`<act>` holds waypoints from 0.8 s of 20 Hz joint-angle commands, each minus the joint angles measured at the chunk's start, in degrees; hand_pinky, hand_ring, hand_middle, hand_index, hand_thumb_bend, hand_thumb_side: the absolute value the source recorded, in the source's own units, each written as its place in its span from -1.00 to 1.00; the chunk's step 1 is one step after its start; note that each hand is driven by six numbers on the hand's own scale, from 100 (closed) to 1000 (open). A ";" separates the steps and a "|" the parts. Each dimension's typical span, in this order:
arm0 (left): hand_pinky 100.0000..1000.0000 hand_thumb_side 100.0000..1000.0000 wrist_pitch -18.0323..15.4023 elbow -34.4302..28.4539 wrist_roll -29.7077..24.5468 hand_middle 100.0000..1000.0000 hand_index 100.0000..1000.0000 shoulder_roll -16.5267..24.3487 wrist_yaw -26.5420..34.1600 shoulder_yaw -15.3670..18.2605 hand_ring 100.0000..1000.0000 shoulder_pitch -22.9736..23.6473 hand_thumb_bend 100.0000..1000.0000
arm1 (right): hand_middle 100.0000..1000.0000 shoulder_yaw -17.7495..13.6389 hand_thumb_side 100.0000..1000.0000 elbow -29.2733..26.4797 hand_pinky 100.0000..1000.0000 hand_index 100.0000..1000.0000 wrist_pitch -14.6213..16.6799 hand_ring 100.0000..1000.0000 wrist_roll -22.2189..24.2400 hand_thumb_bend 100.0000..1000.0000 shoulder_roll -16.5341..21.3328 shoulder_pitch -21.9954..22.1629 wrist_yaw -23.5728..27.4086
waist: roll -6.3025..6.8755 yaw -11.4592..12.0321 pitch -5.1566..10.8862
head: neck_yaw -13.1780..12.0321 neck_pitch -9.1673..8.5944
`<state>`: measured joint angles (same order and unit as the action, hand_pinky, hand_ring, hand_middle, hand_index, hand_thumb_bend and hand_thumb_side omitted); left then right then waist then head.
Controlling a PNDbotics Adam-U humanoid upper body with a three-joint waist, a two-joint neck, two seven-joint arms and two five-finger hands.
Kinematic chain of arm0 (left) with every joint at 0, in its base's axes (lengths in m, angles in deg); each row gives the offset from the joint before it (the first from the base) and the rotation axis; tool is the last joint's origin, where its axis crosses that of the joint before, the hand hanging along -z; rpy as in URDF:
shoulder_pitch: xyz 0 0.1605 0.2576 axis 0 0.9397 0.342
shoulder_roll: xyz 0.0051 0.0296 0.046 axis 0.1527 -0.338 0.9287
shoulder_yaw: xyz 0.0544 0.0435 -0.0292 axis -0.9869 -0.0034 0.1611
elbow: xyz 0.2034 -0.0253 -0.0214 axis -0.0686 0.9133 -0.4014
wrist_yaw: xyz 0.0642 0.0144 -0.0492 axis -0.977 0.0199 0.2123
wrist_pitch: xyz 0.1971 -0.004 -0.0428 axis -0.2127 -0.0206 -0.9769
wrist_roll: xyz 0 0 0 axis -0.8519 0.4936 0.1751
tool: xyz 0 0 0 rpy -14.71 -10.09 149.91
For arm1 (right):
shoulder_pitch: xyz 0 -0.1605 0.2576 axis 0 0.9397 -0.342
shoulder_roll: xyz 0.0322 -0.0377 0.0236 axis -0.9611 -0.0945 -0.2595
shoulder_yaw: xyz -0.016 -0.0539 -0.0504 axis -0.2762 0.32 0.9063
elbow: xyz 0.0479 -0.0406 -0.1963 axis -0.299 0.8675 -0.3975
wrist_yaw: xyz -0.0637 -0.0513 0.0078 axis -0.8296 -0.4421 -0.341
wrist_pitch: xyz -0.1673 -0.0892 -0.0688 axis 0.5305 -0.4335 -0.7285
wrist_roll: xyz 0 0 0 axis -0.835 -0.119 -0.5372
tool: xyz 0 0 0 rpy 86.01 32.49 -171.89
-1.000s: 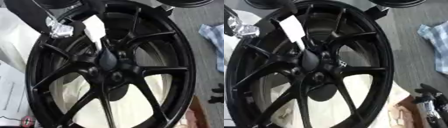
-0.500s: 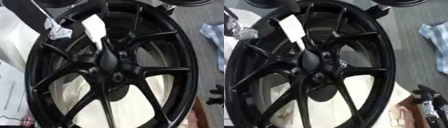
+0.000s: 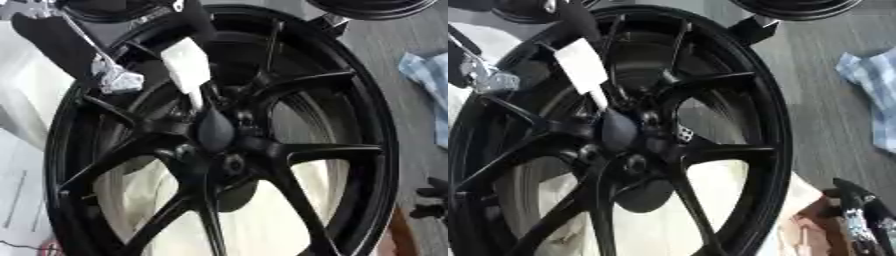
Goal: Pull the pin out of the wheel hub.
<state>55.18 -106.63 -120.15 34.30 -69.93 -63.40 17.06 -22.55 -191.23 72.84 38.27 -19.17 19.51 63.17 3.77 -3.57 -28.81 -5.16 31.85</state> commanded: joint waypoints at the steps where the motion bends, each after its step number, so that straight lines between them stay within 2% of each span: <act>1: 0.86 -0.78 -0.70 -0.16 0.04 0.62 0.79 0.96 -1.17 0.21 0.86 -1.16 -0.96 | 0.24 0.18 0.63 -0.57 0.41 0.58 -0.48 -0.05 -0.09 -1.00 -0.22 -0.29 -0.65 | 0.03 -0.09 0.85 | -0.21 -1.36; 5: 0.90 -0.79 -1.66 -0.25 0.04 0.60 0.76 1.05 -1.90 0.31 0.87 -0.80 -0.82 | 0.23 0.31 0.67 -0.57 0.41 0.58 -1.20 -0.05 0.03 -1.00 -0.49 -0.64 -0.88 | 0.21 -0.19 0.45 | -0.33 -1.96; 14: 0.92 -0.79 -2.87 0.24 0.04 0.61 0.79 1.09 -2.89 -0.06 0.89 -0.57 -0.81 | 0.22 0.48 0.73 -0.57 0.41 0.57 -2.27 -0.06 0.02 -1.00 -1.07 -1.09 -1.36 | 0.38 -0.46 -0.17 | -0.70 -2.60; 16: 0.93 -0.74 -2.94 0.55 0.04 0.63 0.82 1.09 -3.56 -0.31 0.90 -0.52 -0.81 | 0.22 0.52 0.74 -0.57 0.41 0.56 -2.55 -0.06 -0.02 -1.00 -1.14 -1.22 -1.40 | 0.43 -0.46 -0.28 | -0.76 -2.66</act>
<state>52.50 -105.95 -120.08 34.29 -73.04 -64.07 17.18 -22.18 -191.23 70.56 38.34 -20.25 18.43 62.22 4.22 -3.98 -30.15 -5.76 30.06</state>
